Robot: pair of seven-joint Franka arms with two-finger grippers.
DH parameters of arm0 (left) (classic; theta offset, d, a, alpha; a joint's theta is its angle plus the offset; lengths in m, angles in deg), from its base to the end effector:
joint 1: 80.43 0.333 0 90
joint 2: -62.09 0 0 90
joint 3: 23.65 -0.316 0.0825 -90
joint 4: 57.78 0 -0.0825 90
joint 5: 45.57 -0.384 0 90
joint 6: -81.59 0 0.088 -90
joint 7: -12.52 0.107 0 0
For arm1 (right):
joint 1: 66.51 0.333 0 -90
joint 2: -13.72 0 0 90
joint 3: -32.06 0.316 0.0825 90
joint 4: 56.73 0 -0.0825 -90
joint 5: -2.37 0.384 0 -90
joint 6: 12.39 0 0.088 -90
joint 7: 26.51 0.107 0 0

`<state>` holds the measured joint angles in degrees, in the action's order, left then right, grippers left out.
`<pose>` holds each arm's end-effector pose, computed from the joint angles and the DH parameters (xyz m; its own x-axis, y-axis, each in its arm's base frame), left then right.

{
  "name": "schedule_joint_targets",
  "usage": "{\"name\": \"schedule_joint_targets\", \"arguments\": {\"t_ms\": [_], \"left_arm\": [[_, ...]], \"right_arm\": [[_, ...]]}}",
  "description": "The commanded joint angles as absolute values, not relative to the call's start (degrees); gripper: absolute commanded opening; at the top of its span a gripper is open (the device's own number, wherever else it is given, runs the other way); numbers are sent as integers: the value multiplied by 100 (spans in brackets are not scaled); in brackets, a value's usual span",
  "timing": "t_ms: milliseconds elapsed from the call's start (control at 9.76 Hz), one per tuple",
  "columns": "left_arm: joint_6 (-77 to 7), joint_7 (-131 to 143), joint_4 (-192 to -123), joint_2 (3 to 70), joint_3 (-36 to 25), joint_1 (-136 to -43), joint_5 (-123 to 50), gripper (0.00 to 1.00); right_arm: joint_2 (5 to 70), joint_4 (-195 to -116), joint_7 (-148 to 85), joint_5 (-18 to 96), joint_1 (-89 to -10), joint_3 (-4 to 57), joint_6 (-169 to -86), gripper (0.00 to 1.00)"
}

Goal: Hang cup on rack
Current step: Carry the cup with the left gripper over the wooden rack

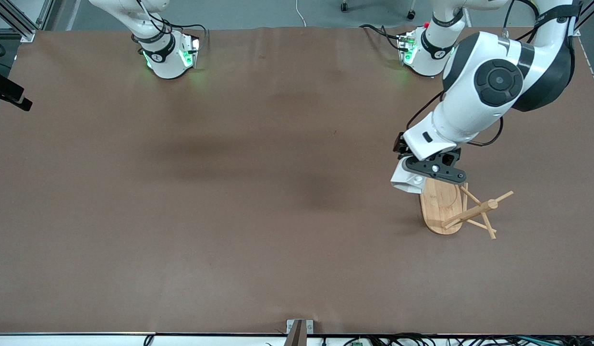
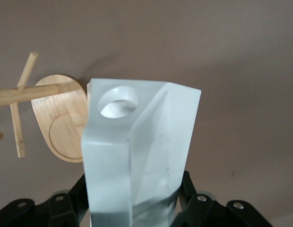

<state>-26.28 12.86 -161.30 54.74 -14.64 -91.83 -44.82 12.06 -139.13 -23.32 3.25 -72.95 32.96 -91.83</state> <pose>0.5562 -0.2044 0.4656 0.9354 -0.3498 -0.0507 -0.3486 -0.9367 0.0326 0.5223 -0.0486 0.6855 0.9886 -0.1490 -0.0235 -0.1493 -0.9887 -0.0134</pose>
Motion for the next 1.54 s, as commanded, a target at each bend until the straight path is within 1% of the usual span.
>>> {"name": "schedule_joint_targets", "arguments": {"t_ms": [0,102,205,410,614,1024,1434], "left_arm": [[-3037,1857,-17315,6102,-1538,-9019,-4372,13],[-3273,2024,-17649,6234,-1556,-8984,-4372,13],[-3458,2260,-17826,6253,-1634,-8897,-4372,13],[-3573,2481,-17854,6183,-1775,-8887,-4372,13],[-3653,2745,-17767,6052,-1951,-8878,-4381,13],[-3679,2940,-17196,5613,-1995,-8878,-4373,13],[-3996,2940,-17169,5445,-2013,-8887,-4372,13]], "right_arm": [[1257,-13865,-2351,167,-7222,3267,-9175,100],[1257,-13865,-2561,-42,-7222,3267,-9175,100],[1275,-13847,-2563,-79,-7222,3267,-9219,100],[1275,-13865,-2493,-10,-7222,3267,-9272,100],[1292,-13856,-2493,8,-7222,3259,-9272,100],[1345,-13856,-2528,61,-7231,3267,-9412,100],[1336,-13874,-2519,123,-7205,3250,-9492,100]]}}
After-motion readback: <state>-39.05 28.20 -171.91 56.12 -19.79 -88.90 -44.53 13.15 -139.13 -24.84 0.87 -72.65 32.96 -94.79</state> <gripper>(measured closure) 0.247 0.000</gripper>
